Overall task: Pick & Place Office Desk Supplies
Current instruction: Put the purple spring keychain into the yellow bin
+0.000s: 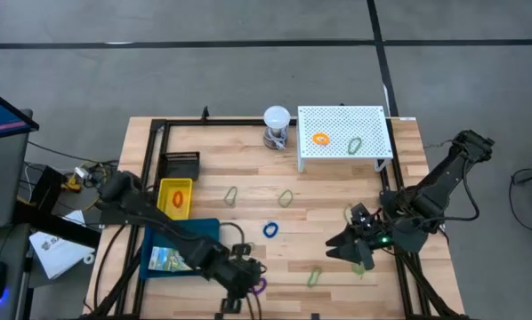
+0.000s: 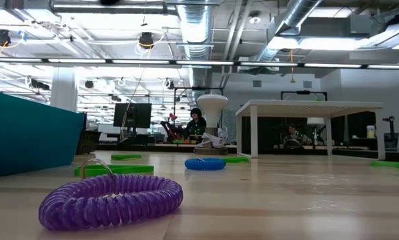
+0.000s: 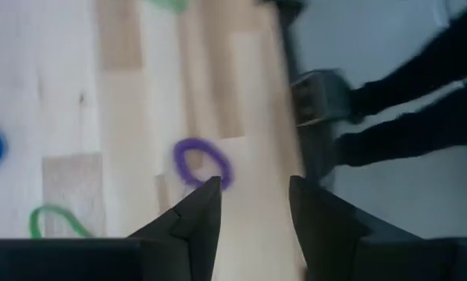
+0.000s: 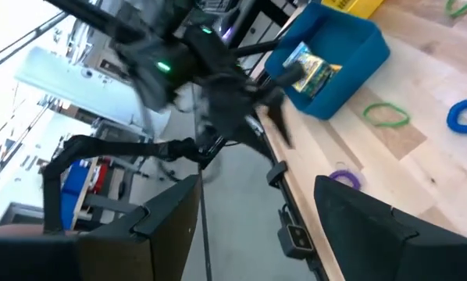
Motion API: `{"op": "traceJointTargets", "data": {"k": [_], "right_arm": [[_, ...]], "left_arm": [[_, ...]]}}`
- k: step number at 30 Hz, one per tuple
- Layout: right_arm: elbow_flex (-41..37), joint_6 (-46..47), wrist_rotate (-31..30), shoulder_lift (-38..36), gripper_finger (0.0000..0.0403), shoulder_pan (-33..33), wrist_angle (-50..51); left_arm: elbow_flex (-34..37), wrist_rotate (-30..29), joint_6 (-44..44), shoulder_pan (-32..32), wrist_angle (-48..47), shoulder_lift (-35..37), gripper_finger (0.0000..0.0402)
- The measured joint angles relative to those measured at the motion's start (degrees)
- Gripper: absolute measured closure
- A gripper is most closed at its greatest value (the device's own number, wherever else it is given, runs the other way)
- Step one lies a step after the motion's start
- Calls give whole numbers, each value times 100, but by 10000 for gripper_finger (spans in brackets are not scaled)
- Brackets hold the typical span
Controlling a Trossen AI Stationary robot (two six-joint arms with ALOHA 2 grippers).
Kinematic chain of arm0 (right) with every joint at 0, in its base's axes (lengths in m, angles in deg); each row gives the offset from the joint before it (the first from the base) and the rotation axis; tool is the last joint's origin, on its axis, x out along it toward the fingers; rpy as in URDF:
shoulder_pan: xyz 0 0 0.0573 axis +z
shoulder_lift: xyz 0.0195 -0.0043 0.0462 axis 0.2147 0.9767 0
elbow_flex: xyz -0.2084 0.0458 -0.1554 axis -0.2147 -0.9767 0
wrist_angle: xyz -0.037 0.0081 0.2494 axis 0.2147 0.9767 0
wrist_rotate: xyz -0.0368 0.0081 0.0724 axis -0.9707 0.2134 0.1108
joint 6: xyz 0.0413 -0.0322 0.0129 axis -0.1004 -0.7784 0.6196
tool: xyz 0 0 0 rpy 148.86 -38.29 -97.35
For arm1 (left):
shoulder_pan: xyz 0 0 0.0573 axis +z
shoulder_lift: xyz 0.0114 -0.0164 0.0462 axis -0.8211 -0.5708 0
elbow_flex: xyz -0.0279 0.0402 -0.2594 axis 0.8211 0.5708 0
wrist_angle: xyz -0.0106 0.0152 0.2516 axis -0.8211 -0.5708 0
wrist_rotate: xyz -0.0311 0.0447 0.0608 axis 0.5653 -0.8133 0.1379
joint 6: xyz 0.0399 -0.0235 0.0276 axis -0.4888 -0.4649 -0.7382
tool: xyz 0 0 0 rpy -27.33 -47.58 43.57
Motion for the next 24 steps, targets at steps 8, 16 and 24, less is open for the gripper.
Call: {"op": "traceJointTargets", "data": {"k": [8,16,24], "right_arm": [[0,-2,125,0,154,298,0],[0,-15,118,0,154,538,89],[0,-21,116,0,154,572,122]], "left_arm": [[0,-208,792,-8,78,-604,257],[0,-280,1325,234,108,-974,257],[-1,32,1364,313,173,-1214,257]]}}
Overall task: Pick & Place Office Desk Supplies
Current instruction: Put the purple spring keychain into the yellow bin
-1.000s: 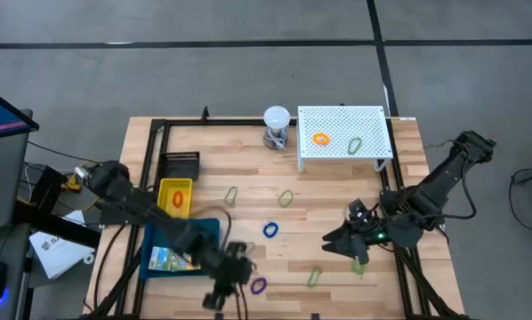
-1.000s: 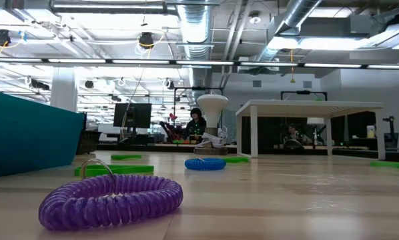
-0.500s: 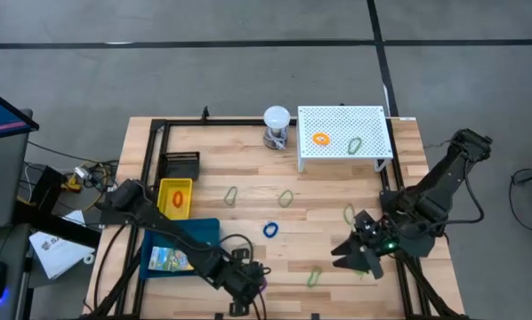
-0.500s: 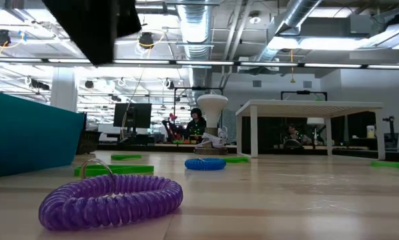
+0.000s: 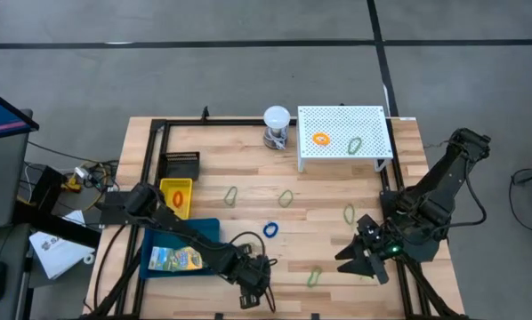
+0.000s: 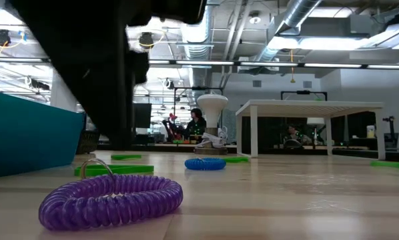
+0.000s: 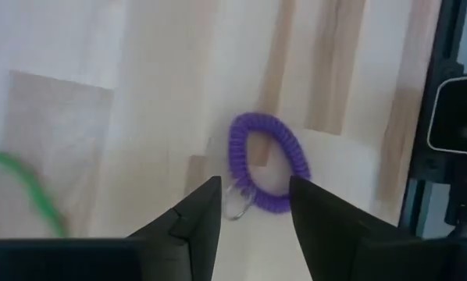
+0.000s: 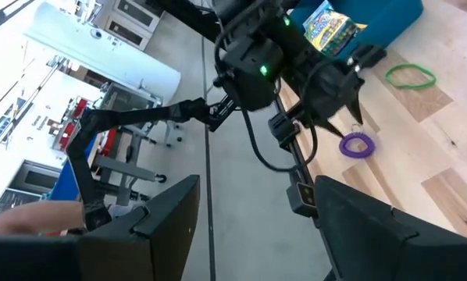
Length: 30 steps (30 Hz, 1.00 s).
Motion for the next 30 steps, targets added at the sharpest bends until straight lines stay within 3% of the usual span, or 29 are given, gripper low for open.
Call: {"op": "traceJointTargets", "data": {"k": [15,17,21,25,30], "right_arm": [[0,-81,4,0,154,-1,12],[0,-81,3,0,154,-1,10],[0,-81,4,0,154,-1,7],[0,-125,4,0,154,-1,8],[0,-199,4,0,154,-1,6]], "left_arm": [[-25,-52,476,0,130,-474,260],[-27,-175,593,17,68,-470,281],[16,-57,679,145,5,-343,379],[25,9,511,207,-16,38,394],[23,-156,-292,318,138,1045,397]]}}
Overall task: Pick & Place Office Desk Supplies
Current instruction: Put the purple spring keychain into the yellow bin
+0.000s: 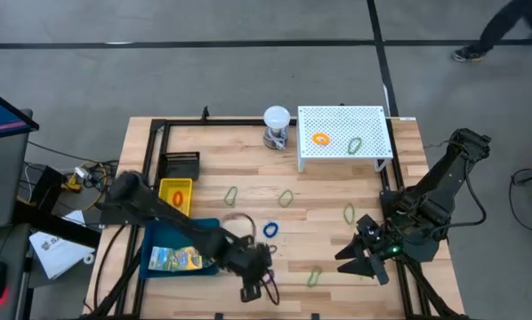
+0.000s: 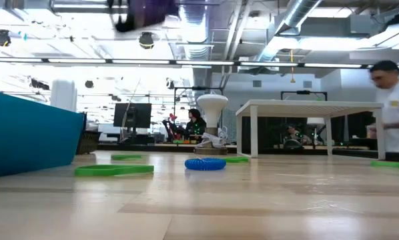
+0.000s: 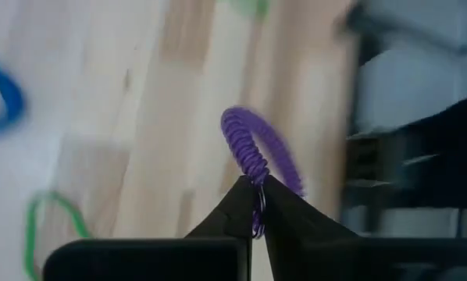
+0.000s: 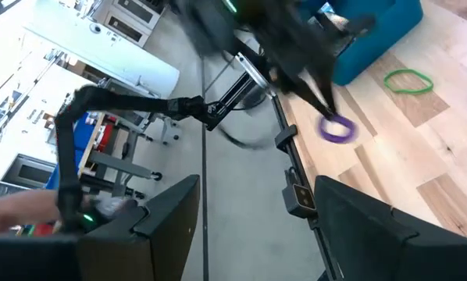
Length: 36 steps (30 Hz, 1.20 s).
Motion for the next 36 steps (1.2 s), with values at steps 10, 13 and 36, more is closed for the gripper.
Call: {"op": "traceJointTargets", "data": {"k": [10,13,36], "right_arm": [[0,-80,-19,0,154,-68,-48],[0,-49,-11,0,154,-127,-46],[0,-204,-157,0,154,-702,-42]], "left_arm": [[-22,-861,-1096,1945,-494,1235,398],[-11,-622,-1178,2458,-1572,1250,398],[3065,490,2227,2938,-5426,3193,398]]}}
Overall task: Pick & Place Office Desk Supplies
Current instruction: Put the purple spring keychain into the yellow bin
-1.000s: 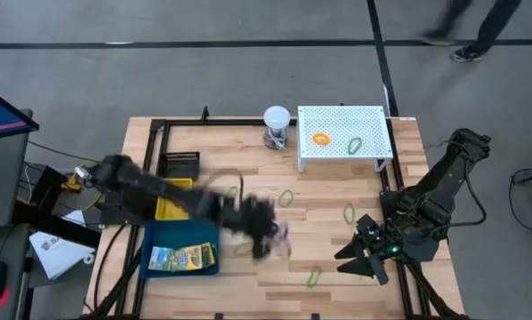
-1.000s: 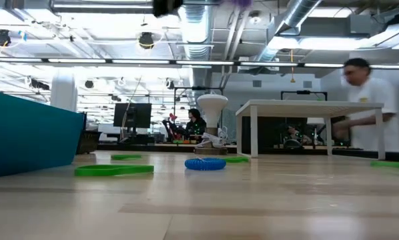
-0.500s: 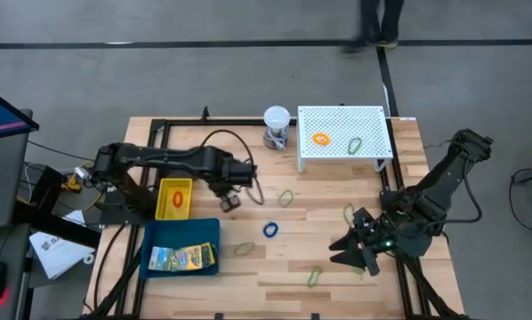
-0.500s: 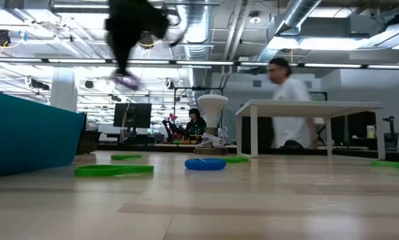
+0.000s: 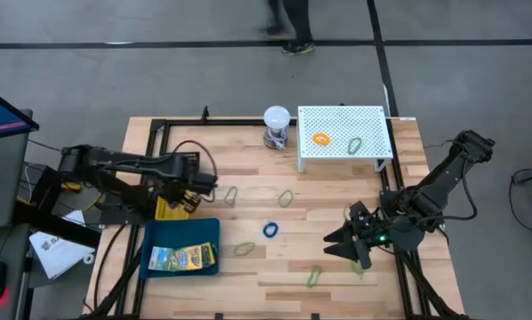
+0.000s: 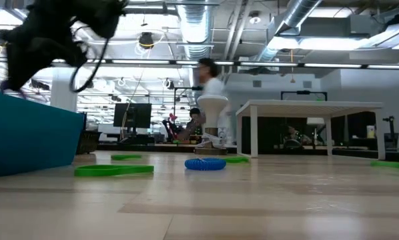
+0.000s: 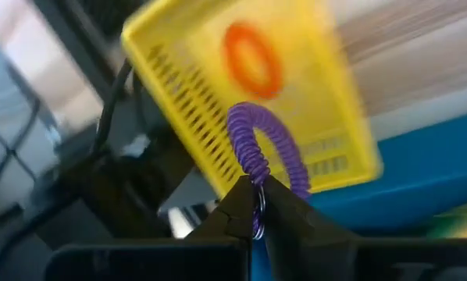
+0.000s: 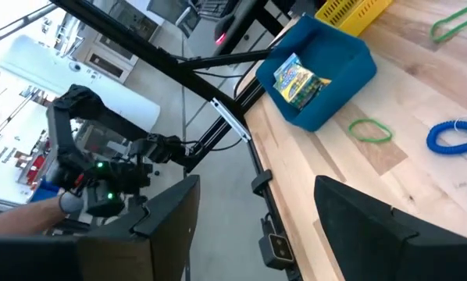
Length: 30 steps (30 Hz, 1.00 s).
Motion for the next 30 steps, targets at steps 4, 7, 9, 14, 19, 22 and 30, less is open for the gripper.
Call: {"op": "traceJointTargets", "data": {"k": [4,7,9,14,19,22,30], "right_arm": [[0,-23,93,0,154,-58,9],[0,-24,194,0,154,-133,15],[0,-24,272,0,154,-176,15],[0,-26,315,0,154,-234,11],[0,-41,315,0,154,-234,29],[0,-42,315,0,154,-234,42],[0,-39,317,0,154,-234,44]], "left_arm": [[673,149,594,0,368,639,398],[988,150,962,0,713,1034,398],[1158,150,1178,0,729,1241,398],[1351,150,1345,0,768,1538,398],[1363,149,1346,0,818,1578,398],[1363,148,1346,0,865,1578,398],[1363,-29,1348,0,979,1578,365]]}}
